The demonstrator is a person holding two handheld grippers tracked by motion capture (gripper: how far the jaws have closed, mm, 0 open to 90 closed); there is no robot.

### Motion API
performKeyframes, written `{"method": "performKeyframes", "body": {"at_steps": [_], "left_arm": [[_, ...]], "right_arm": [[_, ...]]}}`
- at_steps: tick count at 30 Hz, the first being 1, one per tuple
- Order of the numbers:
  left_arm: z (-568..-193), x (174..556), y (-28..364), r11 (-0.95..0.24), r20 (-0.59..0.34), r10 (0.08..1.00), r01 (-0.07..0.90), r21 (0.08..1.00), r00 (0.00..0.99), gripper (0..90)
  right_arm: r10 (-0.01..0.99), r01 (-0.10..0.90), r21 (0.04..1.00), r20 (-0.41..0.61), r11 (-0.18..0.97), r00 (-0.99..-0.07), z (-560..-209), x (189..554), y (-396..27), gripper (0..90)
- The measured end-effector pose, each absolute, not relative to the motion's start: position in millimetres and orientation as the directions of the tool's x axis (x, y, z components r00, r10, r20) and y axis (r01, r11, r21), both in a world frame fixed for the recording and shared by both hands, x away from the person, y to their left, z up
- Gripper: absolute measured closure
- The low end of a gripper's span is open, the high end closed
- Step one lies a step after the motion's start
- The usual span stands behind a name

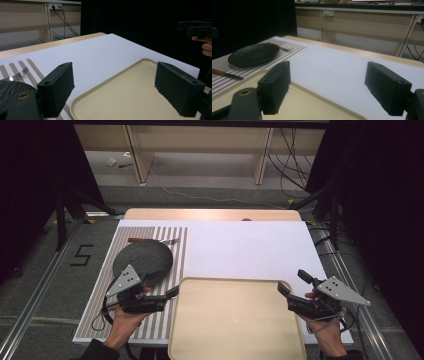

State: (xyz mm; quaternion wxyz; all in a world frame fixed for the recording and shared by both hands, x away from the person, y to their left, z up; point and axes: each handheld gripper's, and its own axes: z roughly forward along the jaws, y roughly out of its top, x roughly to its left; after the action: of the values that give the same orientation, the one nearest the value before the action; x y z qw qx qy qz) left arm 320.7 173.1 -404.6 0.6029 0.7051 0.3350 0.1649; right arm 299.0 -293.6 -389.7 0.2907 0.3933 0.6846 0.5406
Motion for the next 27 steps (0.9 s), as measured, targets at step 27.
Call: {"method": "performKeyframes", "body": {"at_steps": [27], "left_arm": [[-401, 325, 186, -0.055, -0.181, 0.683, 0.296, 0.954, 0.708, 15.5]], "right_arm": [[0.849, 0.223, 0.968, 0.02, 0.115, -0.527, -390, 299, -293, 21.8]]}}
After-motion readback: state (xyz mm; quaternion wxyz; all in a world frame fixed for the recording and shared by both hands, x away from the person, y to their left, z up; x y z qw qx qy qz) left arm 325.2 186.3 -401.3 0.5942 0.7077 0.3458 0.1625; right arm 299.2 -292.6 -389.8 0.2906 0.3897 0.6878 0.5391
